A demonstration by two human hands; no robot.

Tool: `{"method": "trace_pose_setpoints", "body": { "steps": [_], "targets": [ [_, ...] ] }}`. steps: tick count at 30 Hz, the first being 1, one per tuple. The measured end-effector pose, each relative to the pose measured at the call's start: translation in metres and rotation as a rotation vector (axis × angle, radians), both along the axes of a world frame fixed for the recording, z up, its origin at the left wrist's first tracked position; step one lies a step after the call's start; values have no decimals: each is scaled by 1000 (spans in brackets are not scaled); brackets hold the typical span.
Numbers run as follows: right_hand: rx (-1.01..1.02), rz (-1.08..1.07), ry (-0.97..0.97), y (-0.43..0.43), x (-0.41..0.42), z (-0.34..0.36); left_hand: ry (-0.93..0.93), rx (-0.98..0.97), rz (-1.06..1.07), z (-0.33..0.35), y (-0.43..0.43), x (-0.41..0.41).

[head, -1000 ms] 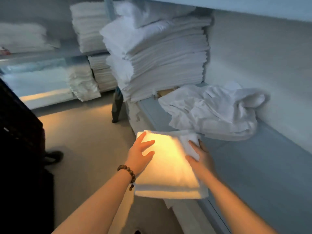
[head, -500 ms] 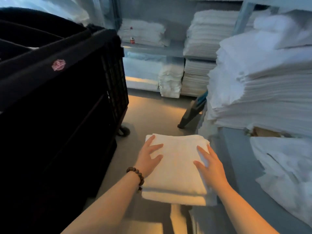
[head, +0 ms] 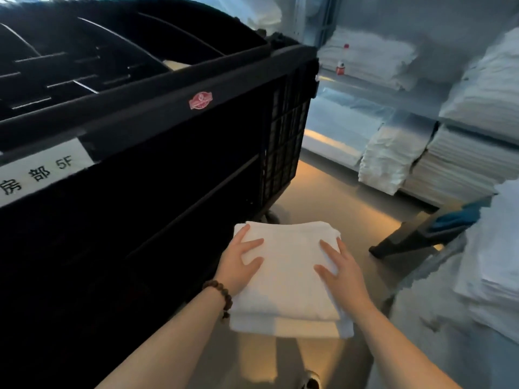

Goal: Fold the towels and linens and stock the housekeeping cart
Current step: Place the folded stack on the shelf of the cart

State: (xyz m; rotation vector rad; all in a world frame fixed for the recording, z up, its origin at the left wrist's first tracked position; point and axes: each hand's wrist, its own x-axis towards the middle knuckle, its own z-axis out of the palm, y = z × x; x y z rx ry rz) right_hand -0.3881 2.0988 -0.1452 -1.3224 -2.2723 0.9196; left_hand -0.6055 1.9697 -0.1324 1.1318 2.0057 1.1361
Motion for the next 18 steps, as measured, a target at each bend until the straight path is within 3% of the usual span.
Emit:
{"method": "trace_pose_setpoints", "body": {
  "steps": [9,18],
  "targets": [
    [-12,381,12,128,-82,-5,-38,51,404,-14,56,-20],
    [38,643,27,176,-187,-16,34,27,679,-14,66,-67]
  ]
}}
